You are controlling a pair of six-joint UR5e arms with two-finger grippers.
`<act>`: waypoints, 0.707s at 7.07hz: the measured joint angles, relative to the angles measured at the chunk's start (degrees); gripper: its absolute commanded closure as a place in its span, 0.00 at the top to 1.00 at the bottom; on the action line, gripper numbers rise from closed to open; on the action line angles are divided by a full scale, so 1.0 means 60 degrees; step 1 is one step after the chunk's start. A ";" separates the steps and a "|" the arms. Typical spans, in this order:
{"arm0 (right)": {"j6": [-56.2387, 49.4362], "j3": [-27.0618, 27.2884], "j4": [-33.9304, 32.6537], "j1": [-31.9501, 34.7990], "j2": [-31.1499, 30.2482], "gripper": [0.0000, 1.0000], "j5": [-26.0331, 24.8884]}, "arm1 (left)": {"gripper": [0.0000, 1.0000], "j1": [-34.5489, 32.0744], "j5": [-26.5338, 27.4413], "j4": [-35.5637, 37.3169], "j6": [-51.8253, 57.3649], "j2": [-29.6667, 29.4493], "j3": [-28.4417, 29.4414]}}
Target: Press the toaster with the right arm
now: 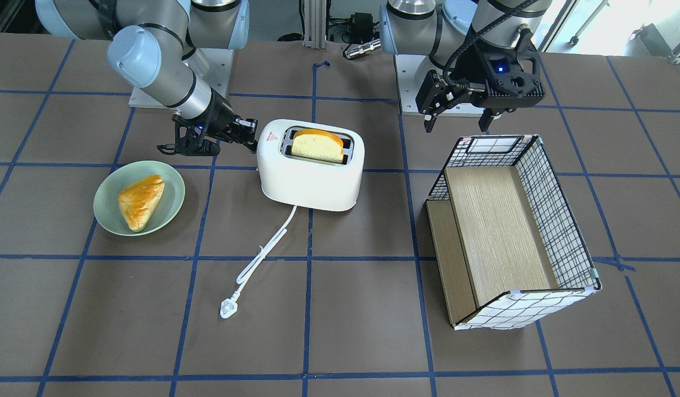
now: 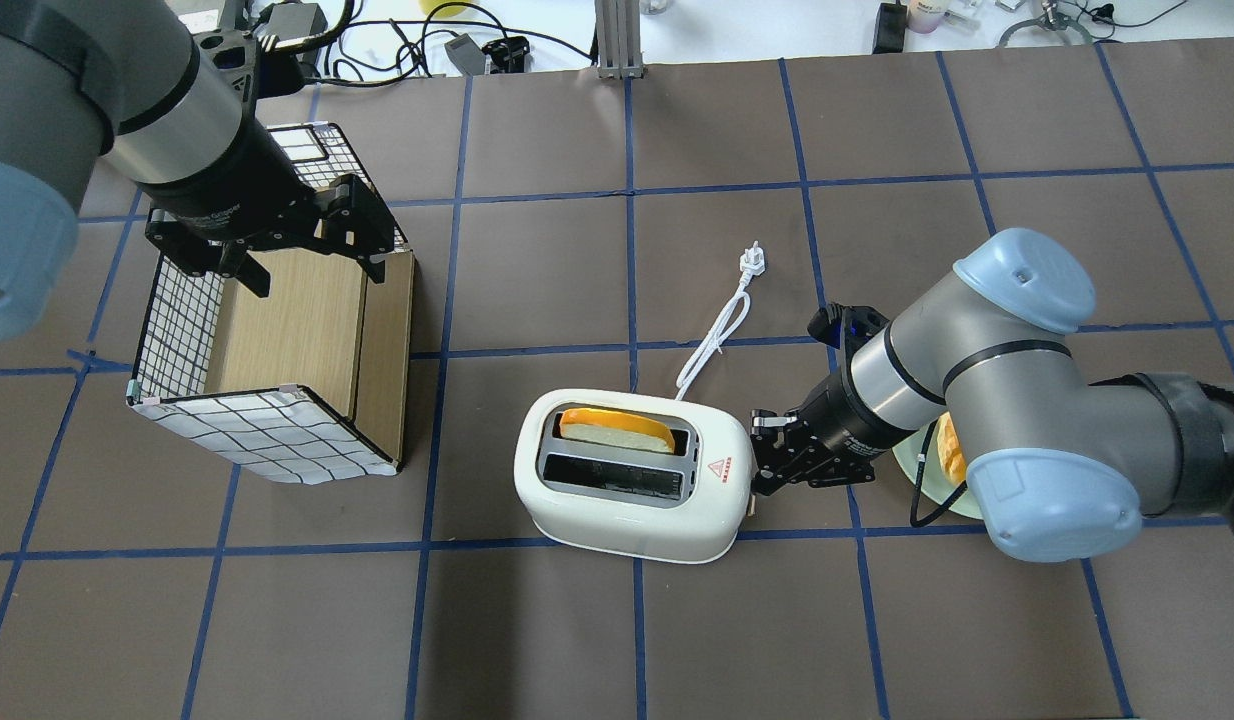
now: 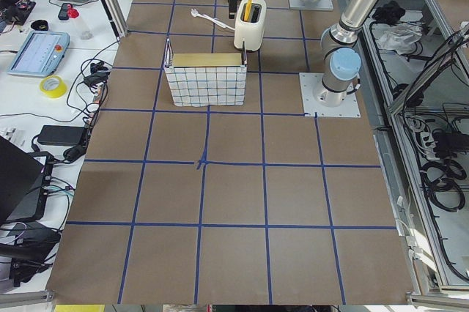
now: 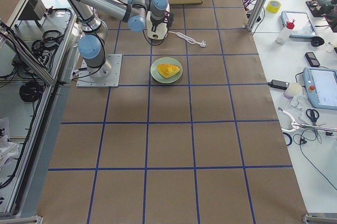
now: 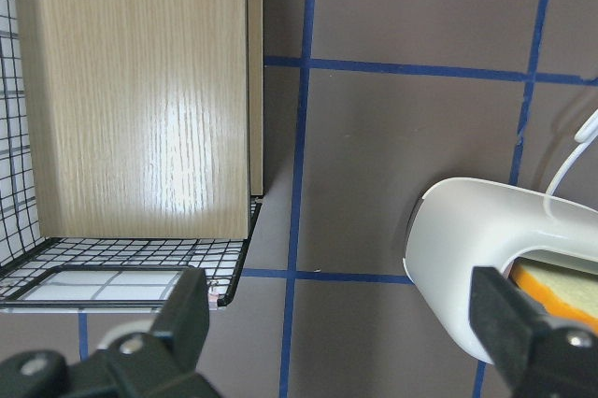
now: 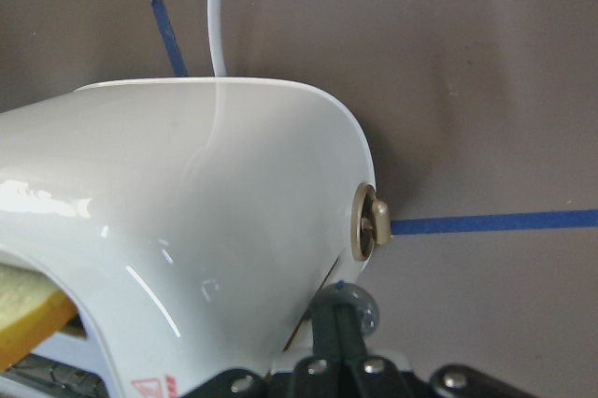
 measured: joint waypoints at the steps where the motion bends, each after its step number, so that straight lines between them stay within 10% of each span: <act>1: 0.0020 0.0000 -0.0068 0.0000 0.0090 0.00 -0.0012 | 1.00 0.0000 0.0000 0.0000 0.0000 0.0000 0.0000; 5: 0.0023 0.0000 -0.0525 -0.0012 0.0471 0.00 -0.0138 | 1.00 0.0000 0.0000 0.0000 0.0000 0.0000 0.0000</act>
